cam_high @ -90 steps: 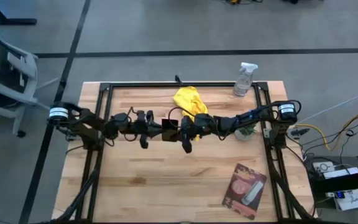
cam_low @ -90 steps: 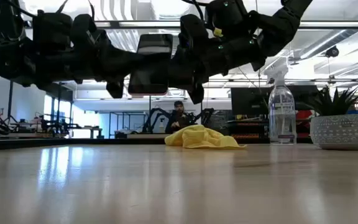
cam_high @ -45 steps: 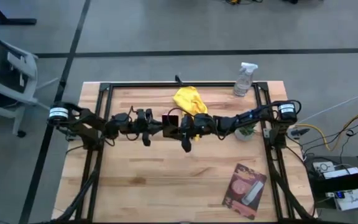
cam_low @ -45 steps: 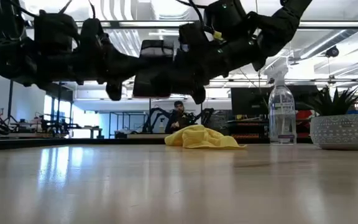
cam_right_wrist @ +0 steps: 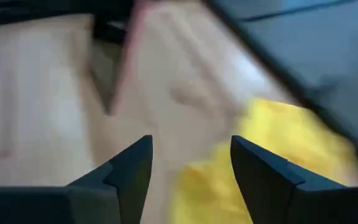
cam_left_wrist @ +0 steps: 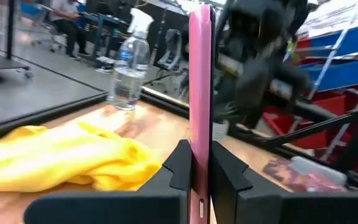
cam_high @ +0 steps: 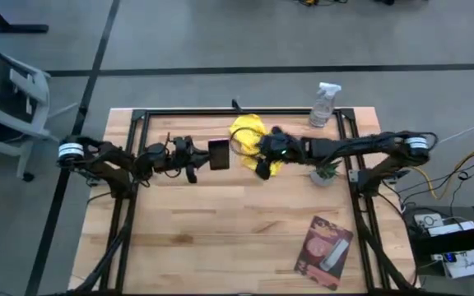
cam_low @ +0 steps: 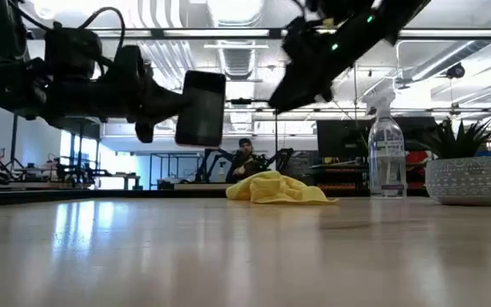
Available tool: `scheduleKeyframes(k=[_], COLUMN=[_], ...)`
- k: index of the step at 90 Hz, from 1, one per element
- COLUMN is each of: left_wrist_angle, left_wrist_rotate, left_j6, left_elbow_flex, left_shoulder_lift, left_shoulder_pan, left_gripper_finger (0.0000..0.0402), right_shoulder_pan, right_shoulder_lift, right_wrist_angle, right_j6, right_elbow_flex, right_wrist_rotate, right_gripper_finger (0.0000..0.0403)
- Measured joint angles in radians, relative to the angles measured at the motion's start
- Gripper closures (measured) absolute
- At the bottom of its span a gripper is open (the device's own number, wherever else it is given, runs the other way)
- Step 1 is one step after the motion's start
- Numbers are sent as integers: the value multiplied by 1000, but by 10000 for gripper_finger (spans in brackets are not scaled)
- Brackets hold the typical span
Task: Apply microfiber cloth
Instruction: Spray the pink cellphone using the spray bottle
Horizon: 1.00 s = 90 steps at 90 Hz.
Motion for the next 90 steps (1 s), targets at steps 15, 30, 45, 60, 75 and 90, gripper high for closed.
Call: scheduleKeyframes(k=[15,30,45,60,75,90], left_wrist_angle=[-54,-125,-158,-166,-199,-220], left_wrist_rotate=[-6,-35,-58,-58,-57,-57], left_j6=[60,106,136,155,158,158], left_elbow_flex=[34,73,81,81,81,81], left_shoulder_lift=[16,18,18,17,17,17], left_shoulder_pan=[2,6,6,6,6,6], left_gripper_finger=[392,392,392,392,392,392], right_shoulder_pan=[-105,-252,-416,-543,-620,-659], right_shoulder_lift=[-173,-277,-282,-229,-154,-58], right_wrist_angle=[-144,-206,-324,-437,-616,-795], right_j6=[4,-21,-12,-5,-58,-125], right_elbow_flex=[0,0,60,167,338,513], right_wrist_rotate=[45,45,44,36,36,18], right_gripper_finger=[195,199,201,201,201,201])
